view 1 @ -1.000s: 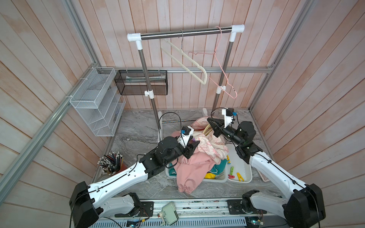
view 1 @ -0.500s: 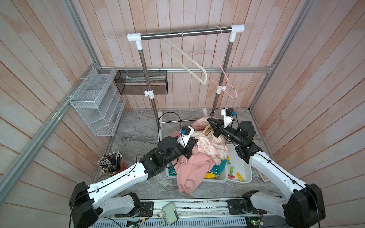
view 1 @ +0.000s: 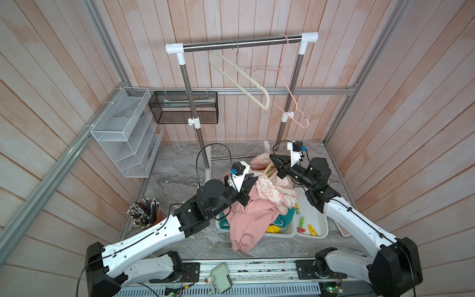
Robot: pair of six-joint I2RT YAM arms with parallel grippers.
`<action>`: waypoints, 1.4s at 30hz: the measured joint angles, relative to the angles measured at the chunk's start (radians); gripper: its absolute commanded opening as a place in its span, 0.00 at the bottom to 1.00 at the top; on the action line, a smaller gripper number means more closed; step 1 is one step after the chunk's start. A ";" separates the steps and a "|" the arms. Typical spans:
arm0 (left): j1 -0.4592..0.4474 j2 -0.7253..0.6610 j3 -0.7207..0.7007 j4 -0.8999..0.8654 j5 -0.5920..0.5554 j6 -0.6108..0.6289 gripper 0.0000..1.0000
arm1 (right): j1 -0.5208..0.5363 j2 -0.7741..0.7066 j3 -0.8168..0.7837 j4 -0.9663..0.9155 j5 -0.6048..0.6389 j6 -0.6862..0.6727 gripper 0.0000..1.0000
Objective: Remove the clothespins securing jackets to the hanger
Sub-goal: Remove the clothespin from the hanger, then place the clothespin in the storage box.
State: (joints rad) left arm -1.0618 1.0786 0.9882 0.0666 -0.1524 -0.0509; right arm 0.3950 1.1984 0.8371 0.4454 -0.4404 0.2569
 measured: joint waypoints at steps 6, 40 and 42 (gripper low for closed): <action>-0.262 0.045 -0.025 0.160 -0.114 0.103 0.05 | 0.000 0.015 0.001 0.000 0.006 0.000 0.00; -0.303 1.034 0.286 0.527 -0.056 0.039 0.22 | 0.000 -0.020 -0.003 -0.045 0.005 0.000 0.00; -0.286 1.048 0.325 0.493 -0.040 0.021 0.33 | 0.000 -0.025 -0.010 -0.046 0.005 0.000 0.00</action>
State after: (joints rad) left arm -1.3479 2.1265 1.3136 0.5594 -0.1928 -0.0303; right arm 0.3950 1.1736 0.8276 0.3992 -0.4351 0.2573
